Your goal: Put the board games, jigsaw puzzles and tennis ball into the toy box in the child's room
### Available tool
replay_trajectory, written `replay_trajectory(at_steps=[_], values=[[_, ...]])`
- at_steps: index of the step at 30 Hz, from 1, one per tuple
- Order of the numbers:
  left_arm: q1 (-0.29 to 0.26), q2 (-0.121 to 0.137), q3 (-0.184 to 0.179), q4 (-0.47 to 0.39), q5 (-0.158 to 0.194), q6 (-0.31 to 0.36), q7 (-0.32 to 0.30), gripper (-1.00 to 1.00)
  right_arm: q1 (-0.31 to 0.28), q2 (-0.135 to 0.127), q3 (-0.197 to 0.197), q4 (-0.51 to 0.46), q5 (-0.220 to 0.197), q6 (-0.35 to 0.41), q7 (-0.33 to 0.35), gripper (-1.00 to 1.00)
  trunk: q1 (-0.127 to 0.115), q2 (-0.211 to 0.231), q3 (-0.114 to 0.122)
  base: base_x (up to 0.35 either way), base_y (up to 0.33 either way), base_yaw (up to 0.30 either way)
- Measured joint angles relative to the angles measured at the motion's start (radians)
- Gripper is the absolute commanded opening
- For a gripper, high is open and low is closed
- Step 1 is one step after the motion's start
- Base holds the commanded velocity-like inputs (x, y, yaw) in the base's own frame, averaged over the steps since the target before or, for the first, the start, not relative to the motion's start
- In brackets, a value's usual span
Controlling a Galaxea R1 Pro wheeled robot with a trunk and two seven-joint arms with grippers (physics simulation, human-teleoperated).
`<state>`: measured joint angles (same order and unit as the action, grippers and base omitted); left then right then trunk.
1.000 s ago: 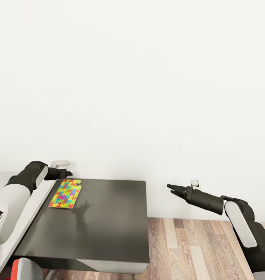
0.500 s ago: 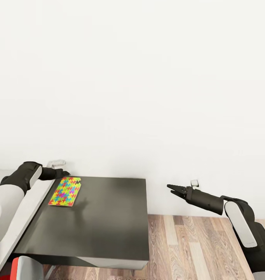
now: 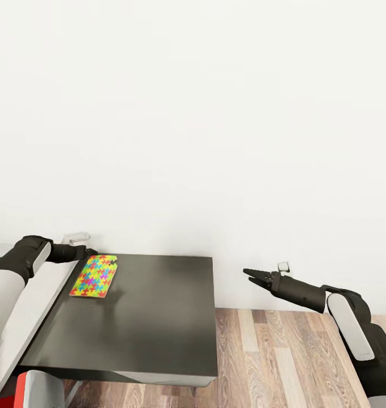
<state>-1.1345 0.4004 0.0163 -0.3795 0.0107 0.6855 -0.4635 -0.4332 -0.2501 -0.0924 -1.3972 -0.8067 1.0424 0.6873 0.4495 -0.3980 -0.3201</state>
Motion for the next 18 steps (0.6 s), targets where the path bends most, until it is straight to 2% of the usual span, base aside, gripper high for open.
replay_trajectory(at_steps=[5,18], values=[[0.0,0.002,-0.002,-0.001,-0.002,-0.007,-0.02,1.0,0.0,0.0,0.0,0.0,0.0,0.0,0.0,1.0,0.0,0.0,-0.008,0.0,0.0,0.0],[0.0,-0.001,0.0,-0.002,-0.002,-0.004,-0.023,1.0,0.0,0.0,-0.001,0.0,0.0,0.0,0.0,1.0,0.0,0.0,-0.03,0.0,0.0,0.0]])
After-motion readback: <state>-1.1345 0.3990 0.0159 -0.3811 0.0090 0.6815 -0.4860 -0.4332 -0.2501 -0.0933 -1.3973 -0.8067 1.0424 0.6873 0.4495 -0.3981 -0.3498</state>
